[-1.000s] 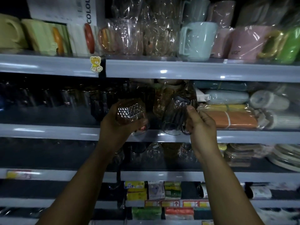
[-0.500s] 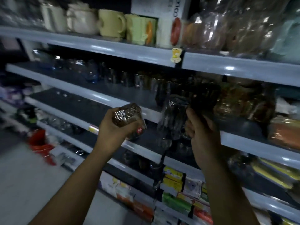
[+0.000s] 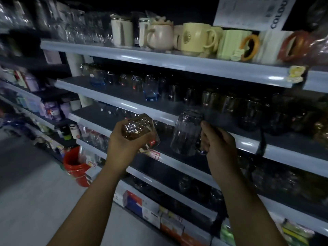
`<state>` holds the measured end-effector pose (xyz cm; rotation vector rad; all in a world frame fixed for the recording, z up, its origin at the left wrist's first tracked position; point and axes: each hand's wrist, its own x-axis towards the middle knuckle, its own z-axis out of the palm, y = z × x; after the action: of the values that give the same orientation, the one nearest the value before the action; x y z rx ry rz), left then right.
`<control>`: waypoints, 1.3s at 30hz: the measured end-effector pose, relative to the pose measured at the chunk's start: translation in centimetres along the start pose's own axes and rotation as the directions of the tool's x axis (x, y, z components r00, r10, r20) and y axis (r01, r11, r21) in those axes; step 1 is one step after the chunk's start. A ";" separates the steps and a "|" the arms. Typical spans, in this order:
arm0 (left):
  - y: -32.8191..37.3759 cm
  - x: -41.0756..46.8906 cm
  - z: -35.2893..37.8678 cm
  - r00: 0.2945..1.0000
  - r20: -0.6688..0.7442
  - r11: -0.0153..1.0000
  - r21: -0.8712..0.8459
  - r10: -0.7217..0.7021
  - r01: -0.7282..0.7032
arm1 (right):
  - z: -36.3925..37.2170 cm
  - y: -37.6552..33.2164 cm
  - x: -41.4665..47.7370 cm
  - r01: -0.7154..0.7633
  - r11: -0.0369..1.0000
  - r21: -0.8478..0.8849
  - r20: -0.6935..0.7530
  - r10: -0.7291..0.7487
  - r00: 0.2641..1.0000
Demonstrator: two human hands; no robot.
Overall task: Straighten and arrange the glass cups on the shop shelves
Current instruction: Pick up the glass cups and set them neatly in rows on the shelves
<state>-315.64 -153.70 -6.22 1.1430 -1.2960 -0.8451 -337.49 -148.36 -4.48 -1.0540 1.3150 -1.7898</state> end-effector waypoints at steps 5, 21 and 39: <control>-1.4 5.4 -3.0 1.000 0.012 1.000 -0.009 -0.009 0.009 | 5.5 1.1 2.0 -0.007 1.000 0.012 -0.002 0.007 1.000; -5.5 22.6 -2.5 0.994 -0.056 0.996 0.027 0.090 -0.089 | 15.7 4.3 16.0 -0.005 0.998 0.059 0.112 -0.001 0.994; -11.3 42.3 -10.9 0.917 0.332 0.974 -0.129 0.219 -0.185 | 32.9 8.3 19.6 0.101 0.990 0.103 -0.189 -0.081 0.979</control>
<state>-297.99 -195.18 -4.24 0.7885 -1.6130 -0.9693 -316.54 -181.35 -2.76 -0.9178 1.2748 -2.0467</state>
